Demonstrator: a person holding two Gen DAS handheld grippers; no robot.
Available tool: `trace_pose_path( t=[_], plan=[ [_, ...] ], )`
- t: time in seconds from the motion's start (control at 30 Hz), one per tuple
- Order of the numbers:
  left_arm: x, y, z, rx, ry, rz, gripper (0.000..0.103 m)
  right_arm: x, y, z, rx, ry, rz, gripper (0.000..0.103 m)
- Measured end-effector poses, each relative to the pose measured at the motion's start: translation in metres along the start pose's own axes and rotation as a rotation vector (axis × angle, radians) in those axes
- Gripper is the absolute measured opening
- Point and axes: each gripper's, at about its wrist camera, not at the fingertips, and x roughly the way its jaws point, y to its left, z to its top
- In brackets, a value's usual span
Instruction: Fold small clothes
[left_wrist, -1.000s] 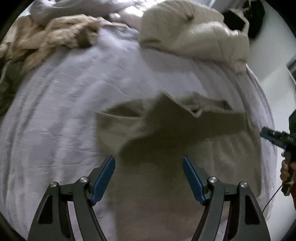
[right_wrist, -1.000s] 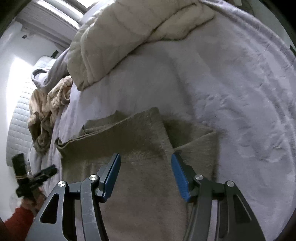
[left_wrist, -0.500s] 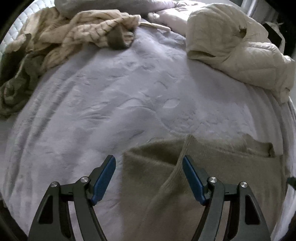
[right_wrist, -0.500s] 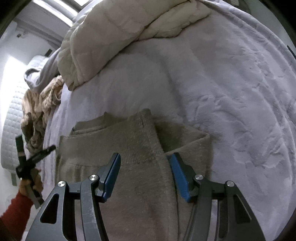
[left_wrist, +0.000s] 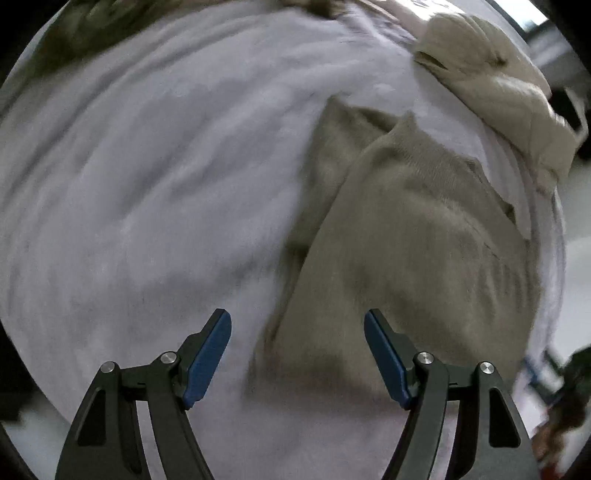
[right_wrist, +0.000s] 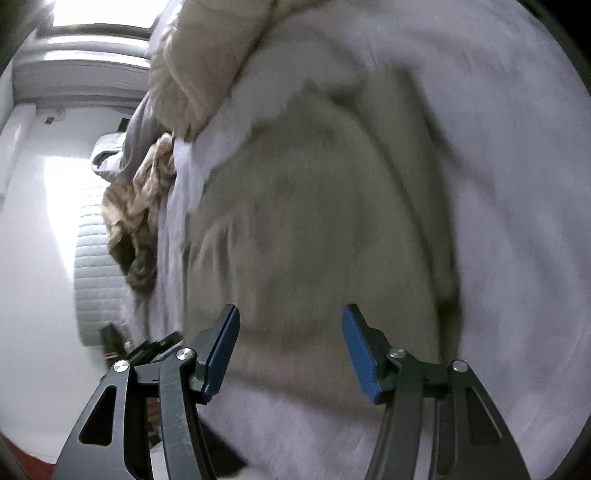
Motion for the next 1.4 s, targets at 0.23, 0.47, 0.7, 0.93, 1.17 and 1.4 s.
trace_pose_path(
  t=[0.23,0.47,0.7,0.93,1.17,1.4],
  plan=[
    [0.029,0.039,-0.033,-0.262,0.057,-0.150,0.075,0.012,-0.040,-0.076,0.223,0.038,0.001,0.062],
    [0.039,0.036,-0.014,-0.316,0.029,-0.248,0.073,0.002,-0.071,-0.078,0.430,-0.258,0.087,0.062],
    [0.023,0.016,-0.006,-0.076,0.010,-0.241,0.014,0.002,-0.048,-0.056,0.347,-0.240,0.019,0.008],
    [0.026,0.026,-0.017,0.094,-0.002,-0.172,0.014,0.020,-0.056,-0.058,0.260,-0.171,-0.147,0.008],
    [0.012,0.032,-0.024,0.139,-0.033,-0.115,0.037,0.025,-0.024,-0.074,0.231,-0.128,-0.094,0.031],
    [-0.010,0.046,-0.032,0.175,-0.097,0.032,0.078,0.141,0.070,-0.111,0.148,0.112,0.178,0.063]
  ],
)
